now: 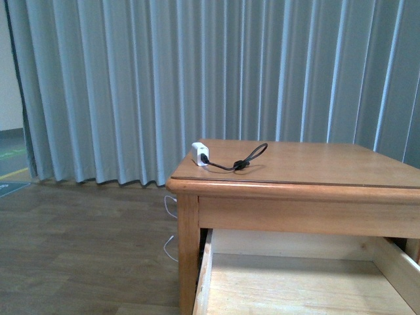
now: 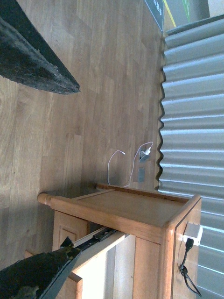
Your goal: Put charger into drawer
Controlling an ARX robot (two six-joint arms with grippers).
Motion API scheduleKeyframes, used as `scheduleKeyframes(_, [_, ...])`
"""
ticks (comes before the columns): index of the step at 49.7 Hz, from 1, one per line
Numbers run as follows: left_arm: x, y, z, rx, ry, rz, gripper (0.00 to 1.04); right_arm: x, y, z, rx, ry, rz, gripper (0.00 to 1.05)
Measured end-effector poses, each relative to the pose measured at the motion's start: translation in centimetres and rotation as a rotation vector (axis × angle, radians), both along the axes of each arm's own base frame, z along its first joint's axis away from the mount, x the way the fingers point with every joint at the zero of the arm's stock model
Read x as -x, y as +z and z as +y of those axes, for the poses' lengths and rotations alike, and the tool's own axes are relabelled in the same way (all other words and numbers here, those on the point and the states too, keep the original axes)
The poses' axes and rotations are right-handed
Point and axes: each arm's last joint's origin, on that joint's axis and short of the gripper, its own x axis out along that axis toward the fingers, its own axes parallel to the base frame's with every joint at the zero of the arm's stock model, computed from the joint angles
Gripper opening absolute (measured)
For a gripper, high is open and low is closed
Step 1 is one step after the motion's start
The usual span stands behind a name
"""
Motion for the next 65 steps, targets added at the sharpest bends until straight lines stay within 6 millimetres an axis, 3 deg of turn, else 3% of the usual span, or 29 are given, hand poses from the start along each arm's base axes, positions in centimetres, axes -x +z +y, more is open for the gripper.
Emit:
scheduleKeyframes(14, [0.0,0.0,0.0,0.0,0.0,0.0,0.99,0.1,0.0,-0.1,0.023,-0.02,-0.025,0.95])
scheduleKeyframes(23, [0.0,0.0,0.0,0.0,0.002,0.0,0.99,1.0,-1.6,-0.9,0.204,-0.155,-0.283,0.66])
scheduleKeyframes(39, [0.0,0.0,0.0,0.0,0.0,0.0,0.99,0.9,-4.8,-0.9,0.258,-0.142,-0.272,0.1])
scheduleKeyframes(61, [0.0,0.0,0.0,0.0,0.0,0.0,0.99,0.8,-5.0,-0.9,0.262,-0.141,-0.271,0.89])
scheduleKeyframes(65, [0.0,0.0,0.0,0.0,0.0,0.0,0.99,0.8,-5.0,-0.9,0.261,-0.141,-0.271,0.99])
